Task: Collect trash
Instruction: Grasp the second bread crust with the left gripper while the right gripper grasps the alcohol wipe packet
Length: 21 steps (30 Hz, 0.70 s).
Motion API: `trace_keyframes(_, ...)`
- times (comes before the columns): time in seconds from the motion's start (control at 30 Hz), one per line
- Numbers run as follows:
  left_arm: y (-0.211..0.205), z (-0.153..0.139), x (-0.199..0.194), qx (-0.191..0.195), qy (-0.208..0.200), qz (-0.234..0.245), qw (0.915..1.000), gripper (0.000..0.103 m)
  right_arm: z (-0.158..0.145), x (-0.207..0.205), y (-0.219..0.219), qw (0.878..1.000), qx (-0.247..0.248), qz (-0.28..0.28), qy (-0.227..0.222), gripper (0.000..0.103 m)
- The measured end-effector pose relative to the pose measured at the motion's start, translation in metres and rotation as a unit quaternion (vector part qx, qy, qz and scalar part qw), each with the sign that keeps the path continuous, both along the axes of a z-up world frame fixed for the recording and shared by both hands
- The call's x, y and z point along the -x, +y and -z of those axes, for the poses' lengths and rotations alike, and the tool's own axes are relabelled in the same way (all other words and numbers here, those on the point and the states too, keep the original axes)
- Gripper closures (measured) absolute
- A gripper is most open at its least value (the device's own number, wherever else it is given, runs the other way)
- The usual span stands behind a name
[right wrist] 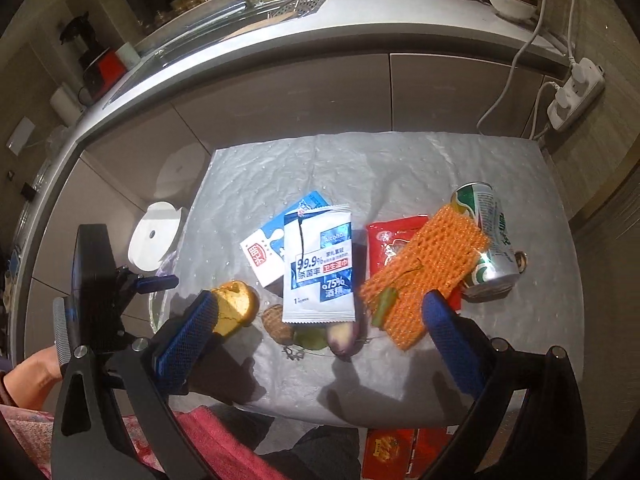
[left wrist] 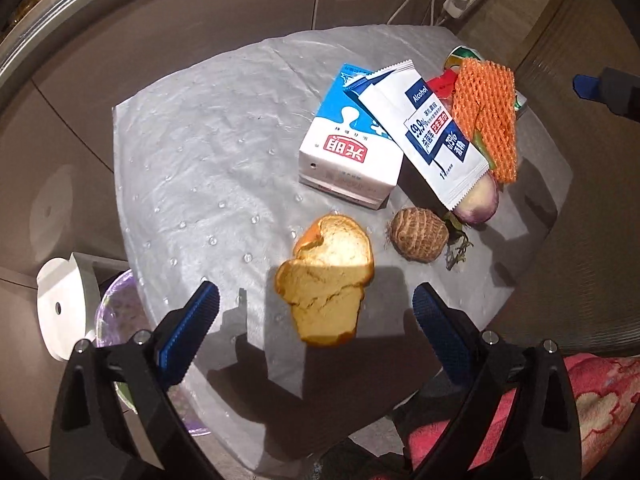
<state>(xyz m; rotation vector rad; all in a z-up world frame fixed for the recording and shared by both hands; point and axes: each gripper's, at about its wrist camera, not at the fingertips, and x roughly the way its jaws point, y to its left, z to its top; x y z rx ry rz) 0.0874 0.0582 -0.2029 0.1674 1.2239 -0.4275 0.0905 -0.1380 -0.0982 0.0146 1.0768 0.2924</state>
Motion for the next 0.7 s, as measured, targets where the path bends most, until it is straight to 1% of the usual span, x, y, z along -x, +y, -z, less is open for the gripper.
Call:
trace_keyframes(0.2,-0.019,0.017,-0.015,-0.022,0.008,0.004,0.9997,0.010,0.004,-0.004,-0.017,1.000,0.001,0.000,0.005,0.002)
trace_keyframes(0.23,-0.021,0.020,-0.016,-0.026,0.011,0.005,0.9996,0.012,0.004,-0.005,-0.019,1.000,-0.001,0.000,0.006,0.002)
trace_keyframes(0.27,-0.021,0.022,-0.018,-0.028,0.015,0.005,0.9995,0.019,0.004,-0.005,-0.021,1.000,-0.002,0.001,0.006,0.002)
trace_keyframes(0.3,-0.021,0.025,-0.019,-0.028,0.020,0.005,0.9994,0.024,0.004,-0.005,-0.023,1.000,-0.004,0.001,0.005,0.002)
trace_keyframes(0.33,-0.021,0.027,-0.019,-0.027,0.026,0.007,0.9993,0.036,0.004,-0.005,-0.024,1.000,-0.004,0.000,0.004,0.002)
trace_keyframes(0.37,-0.020,0.029,-0.019,-0.028,0.031,0.008,0.9991,0.045,0.003,-0.006,-0.024,1.000,-0.004,0.001,0.003,0.002)
trace_keyframes(0.4,-0.019,0.028,-0.018,-0.029,0.025,0.009,0.9992,0.046,0.003,-0.007,-0.025,1.000,-0.005,0.000,0.003,0.002)
trace_keyframes(0.43,-0.018,0.028,-0.018,-0.028,0.028,0.011,0.9992,0.047,0.004,-0.007,-0.025,1.000,-0.007,0.001,0.002,0.002)
trace_keyframes(0.5,-0.016,0.026,-0.018,-0.019,0.030,0.015,0.9993,0.055,0.005,-0.010,-0.025,1.000,-0.013,0.002,0.004,0.002)
trace_keyframes(0.57,-0.013,0.022,-0.019,-0.011,0.032,0.017,0.9993,0.065,0.006,-0.011,-0.024,1.000,-0.017,0.002,0.004,0.002)
trace_keyframes(0.6,-0.012,0.019,-0.020,-0.006,0.032,0.019,0.9993,0.068,0.006,-0.011,-0.022,1.000,-0.019,0.001,0.005,0.002)
trace_keyframes(0.67,-0.006,0.015,-0.023,-0.001,0.033,0.022,0.9992,0.079,0.009,-0.012,-0.019,1.000,-0.021,-0.002,0.005,0.002)
trace_keyframes(0.7,-0.005,0.012,-0.024,0.002,0.034,0.023,0.9992,0.082,0.010,-0.012,-0.017,1.000,-0.019,-0.004,0.005,0.002)
